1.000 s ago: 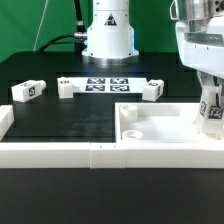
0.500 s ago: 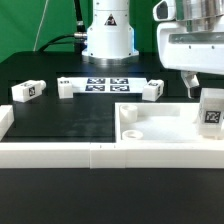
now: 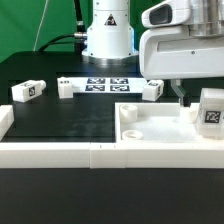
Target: Assemble one leg
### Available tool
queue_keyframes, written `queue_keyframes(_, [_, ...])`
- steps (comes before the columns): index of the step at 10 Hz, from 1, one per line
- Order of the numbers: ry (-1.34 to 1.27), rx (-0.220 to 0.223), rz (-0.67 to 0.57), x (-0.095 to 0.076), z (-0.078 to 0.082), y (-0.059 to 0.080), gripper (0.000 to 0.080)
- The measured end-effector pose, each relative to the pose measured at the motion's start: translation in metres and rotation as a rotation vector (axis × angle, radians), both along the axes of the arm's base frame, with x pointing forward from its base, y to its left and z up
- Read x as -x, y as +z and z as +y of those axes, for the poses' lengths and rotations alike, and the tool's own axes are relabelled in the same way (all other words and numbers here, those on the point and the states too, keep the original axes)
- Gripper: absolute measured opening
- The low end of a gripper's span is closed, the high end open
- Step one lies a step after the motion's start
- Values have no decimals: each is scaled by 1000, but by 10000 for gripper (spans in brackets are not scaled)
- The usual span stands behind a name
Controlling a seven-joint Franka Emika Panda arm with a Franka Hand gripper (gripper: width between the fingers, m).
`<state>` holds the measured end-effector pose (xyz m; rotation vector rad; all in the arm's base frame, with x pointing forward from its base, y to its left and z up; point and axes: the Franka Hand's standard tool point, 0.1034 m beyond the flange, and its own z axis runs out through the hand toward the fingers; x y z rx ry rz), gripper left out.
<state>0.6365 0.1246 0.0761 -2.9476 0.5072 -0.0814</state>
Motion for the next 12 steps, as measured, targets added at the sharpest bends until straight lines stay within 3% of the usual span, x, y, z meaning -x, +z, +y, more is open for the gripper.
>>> queue_keyframes(3, [361, 92, -30, -4, -3, -1, 649])
queue_keyframes(5, [385, 94, -33, -4, -4, -2, 617])
queue_keyframes(7, [385, 94, -33, -4, -4, -2, 335])
queue_keyframes(9, [385, 94, -33, -4, -4, -2, 291])
queue_keyframes(12, [360, 93, -31, -4, -4, -2, 291])
